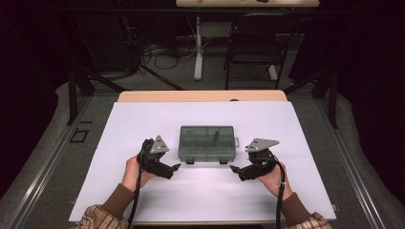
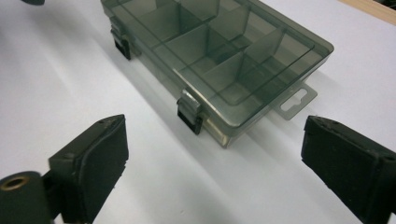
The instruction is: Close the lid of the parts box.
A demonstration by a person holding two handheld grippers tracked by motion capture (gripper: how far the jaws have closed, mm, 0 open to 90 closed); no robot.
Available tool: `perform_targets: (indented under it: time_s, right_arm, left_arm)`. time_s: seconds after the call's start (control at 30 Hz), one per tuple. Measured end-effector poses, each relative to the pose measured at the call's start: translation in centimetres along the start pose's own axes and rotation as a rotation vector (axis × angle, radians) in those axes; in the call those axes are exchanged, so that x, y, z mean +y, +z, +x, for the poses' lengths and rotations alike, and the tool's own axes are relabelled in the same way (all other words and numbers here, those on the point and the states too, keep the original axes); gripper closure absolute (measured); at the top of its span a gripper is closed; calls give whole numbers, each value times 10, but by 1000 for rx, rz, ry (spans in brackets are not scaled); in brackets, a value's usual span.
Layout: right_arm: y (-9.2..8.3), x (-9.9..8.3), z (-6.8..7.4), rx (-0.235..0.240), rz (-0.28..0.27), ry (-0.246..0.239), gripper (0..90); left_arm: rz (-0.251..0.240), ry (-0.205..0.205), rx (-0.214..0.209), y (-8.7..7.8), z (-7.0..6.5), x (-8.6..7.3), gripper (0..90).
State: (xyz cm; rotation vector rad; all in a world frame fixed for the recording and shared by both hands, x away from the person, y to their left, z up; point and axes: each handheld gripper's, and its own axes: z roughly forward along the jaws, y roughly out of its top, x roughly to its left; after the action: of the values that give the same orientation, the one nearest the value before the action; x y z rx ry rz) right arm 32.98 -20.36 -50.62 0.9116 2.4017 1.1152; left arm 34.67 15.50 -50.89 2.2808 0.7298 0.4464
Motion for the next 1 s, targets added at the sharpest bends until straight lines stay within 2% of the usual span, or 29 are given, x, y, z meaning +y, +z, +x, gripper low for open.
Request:
perform_targets:
  time_s: [0.53,0.73,1.0]
  right_arm:
    - [-17,-21,7,-13,11,14,0]
    - [-23,-30,6,-19,13,27,0]
    - [-29,-39,7,-28,23,34,0]
  left_arm:
    - [17,-4,10,-12,-7,-19,2]
    - [32,-18,7,-16,-10,-28,0]
    - [14,-44,13,-22,-15,-42,0]
